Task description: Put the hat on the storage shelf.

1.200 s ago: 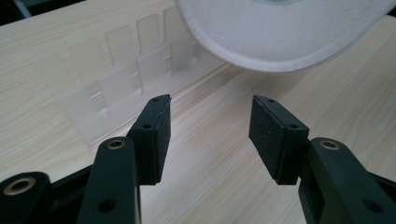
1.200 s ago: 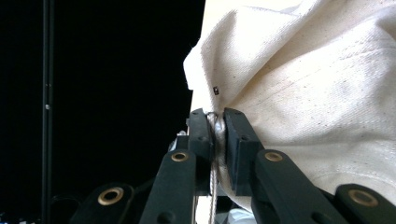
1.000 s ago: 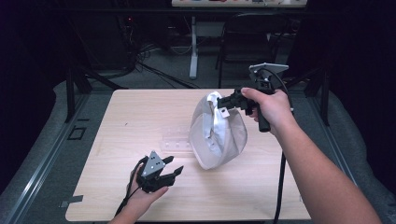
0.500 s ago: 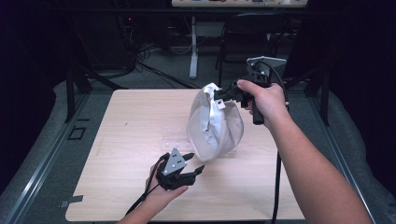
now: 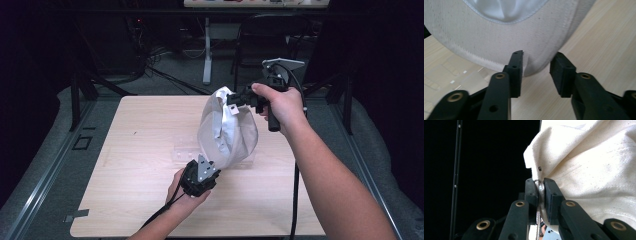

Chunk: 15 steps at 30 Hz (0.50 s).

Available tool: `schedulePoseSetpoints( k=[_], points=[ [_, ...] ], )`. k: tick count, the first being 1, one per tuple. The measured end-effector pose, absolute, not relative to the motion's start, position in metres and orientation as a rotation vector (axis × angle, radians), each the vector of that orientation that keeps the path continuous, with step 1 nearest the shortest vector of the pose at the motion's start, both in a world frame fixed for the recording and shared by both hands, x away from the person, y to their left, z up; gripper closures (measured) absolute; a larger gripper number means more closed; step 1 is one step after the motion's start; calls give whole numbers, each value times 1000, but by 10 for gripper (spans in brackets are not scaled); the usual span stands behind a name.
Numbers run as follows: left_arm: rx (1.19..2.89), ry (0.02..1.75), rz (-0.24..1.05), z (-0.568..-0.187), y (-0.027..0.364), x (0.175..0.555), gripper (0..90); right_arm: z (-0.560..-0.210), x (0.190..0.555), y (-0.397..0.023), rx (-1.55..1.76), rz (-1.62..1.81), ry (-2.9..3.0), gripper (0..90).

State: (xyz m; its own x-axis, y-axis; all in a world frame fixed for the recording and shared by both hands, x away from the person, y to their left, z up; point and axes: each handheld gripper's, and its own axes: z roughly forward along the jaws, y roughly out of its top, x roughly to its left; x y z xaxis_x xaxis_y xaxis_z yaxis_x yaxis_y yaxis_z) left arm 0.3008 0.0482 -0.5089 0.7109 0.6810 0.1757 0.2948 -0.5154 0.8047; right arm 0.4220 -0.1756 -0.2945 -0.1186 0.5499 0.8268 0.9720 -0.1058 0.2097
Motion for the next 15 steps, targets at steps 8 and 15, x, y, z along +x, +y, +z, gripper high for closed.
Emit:
schedulePoseSetpoints(
  k=[8,15],
  points=[
    [2107,767,600,-506,58,307,754,-292,421,-175,-1673,-1146,-1681,821],
    [2091,777,542,-504,68,315,823,-290,420,-173,-1675,-1159,-1682,820]
  ],
)
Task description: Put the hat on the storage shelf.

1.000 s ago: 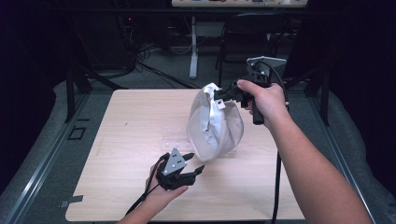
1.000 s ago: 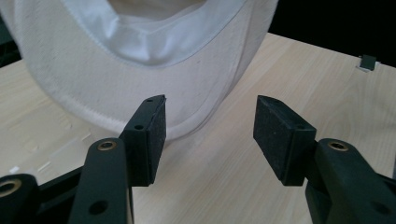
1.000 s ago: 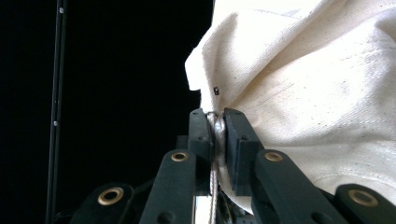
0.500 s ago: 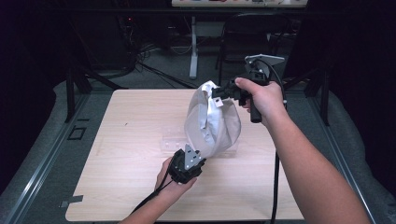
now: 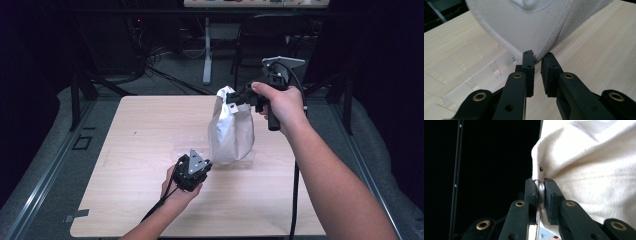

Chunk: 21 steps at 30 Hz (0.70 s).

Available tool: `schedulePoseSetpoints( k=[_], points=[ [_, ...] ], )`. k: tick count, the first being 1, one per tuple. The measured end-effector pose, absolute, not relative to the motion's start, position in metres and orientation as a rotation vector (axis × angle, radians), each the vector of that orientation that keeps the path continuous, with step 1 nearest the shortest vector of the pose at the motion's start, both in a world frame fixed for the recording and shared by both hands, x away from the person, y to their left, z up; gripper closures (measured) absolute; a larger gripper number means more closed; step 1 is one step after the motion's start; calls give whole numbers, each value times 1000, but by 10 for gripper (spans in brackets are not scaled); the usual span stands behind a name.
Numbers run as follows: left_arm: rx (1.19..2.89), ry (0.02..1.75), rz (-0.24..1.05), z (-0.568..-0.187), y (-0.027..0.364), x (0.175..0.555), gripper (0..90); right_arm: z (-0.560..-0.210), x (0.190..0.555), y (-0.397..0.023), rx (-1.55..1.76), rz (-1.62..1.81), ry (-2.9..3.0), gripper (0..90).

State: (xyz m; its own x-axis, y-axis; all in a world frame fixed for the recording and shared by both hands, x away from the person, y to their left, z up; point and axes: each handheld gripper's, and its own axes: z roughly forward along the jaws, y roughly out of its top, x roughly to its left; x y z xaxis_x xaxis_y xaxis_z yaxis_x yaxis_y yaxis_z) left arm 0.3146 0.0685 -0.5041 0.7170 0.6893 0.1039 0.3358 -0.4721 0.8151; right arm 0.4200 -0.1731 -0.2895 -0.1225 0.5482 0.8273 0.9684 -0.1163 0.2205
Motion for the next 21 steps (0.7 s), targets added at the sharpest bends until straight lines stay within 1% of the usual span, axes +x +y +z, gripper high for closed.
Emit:
schedulePoseSetpoints(
  k=[7,21],
  points=[
    [2059,789,460,-506,78,326,837,-291,421,-172,-1673,-1164,-1687,821],
    [2035,799,410,-514,81,344,846,-303,429,-169,-1697,-1156,-1687,821]
  ],
)
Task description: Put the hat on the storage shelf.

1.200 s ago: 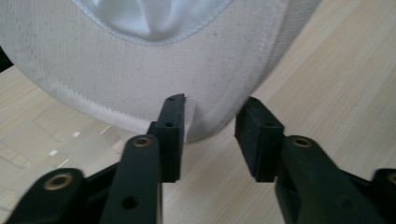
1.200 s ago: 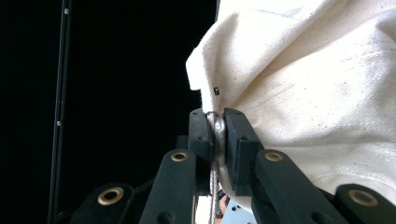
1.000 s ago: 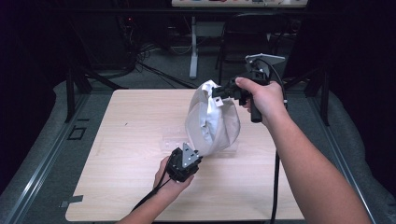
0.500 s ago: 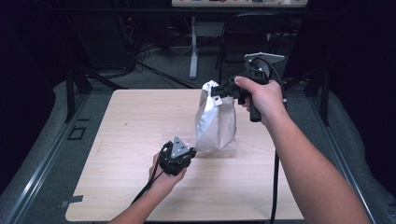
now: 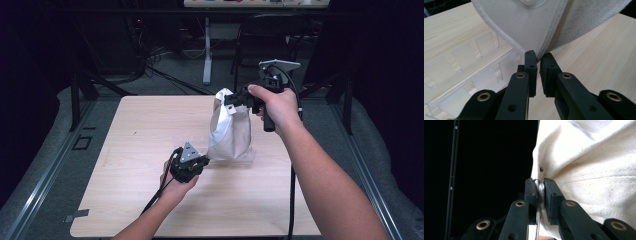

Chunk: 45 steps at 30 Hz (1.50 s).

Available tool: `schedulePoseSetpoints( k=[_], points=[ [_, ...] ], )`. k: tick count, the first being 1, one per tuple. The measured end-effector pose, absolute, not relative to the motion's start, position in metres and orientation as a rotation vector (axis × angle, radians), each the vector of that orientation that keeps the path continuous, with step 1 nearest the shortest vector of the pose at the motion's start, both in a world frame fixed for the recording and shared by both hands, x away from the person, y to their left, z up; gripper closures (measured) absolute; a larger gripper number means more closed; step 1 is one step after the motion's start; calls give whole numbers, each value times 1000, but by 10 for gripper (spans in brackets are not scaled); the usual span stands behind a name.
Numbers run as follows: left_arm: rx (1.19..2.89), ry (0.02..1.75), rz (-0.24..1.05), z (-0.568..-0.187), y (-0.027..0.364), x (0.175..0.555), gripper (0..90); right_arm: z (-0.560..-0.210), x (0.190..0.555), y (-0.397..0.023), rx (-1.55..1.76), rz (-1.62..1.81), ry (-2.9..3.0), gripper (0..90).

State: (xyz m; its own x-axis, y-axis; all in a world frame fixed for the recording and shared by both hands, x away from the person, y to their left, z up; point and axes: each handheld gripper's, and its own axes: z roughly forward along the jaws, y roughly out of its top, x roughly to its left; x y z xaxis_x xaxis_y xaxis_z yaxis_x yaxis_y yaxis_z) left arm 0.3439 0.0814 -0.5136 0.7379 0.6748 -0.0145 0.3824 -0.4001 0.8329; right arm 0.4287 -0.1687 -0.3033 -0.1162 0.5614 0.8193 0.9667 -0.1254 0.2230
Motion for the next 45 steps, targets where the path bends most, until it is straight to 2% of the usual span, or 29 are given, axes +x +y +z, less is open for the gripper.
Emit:
schedulePoseSetpoints(
  k=[13,45],
  points=[
    [2038,817,384,-519,83,355,848,-312,435,-167,-1706,-1149,-1686,820],
    [2042,886,365,-536,86,355,863,-334,440,-157,-1710,-1102,-1706,820]
  ],
)
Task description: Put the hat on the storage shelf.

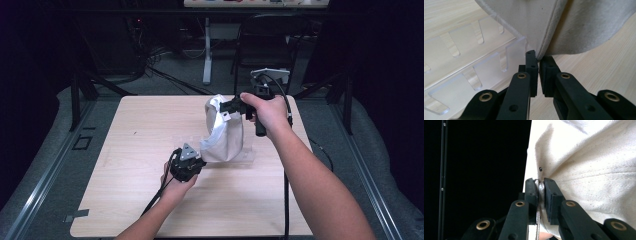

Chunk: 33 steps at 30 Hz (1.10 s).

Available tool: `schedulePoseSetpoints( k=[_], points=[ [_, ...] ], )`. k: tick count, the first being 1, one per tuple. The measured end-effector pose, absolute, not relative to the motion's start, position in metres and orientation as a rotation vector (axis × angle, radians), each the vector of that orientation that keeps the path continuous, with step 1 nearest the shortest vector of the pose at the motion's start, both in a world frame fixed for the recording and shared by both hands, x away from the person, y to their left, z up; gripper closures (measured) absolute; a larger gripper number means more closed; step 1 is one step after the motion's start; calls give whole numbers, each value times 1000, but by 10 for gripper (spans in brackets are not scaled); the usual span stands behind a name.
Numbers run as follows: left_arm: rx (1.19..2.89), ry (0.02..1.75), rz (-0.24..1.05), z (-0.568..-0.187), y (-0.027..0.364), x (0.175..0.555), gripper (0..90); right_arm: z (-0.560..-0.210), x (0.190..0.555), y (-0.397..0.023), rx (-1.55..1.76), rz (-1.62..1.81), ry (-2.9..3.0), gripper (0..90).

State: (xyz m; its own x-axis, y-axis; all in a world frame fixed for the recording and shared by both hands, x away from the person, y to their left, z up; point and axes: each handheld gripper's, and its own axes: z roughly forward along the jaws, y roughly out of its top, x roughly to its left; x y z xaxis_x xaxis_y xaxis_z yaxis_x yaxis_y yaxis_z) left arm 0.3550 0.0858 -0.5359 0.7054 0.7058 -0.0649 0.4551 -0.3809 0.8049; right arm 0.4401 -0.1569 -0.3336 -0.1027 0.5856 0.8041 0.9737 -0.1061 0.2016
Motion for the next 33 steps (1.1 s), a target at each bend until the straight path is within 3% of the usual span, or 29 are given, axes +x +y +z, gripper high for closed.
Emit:
schedulePoseSetpoints(
  k=[27,33],
  points=[
    [2065,911,363,-549,86,354,852,-348,442,-158,-1745,-1076,-1713,818],
    [2046,899,349,-546,92,347,772,-347,439,-166,-1753,-1063,-1740,789]
  ],
)
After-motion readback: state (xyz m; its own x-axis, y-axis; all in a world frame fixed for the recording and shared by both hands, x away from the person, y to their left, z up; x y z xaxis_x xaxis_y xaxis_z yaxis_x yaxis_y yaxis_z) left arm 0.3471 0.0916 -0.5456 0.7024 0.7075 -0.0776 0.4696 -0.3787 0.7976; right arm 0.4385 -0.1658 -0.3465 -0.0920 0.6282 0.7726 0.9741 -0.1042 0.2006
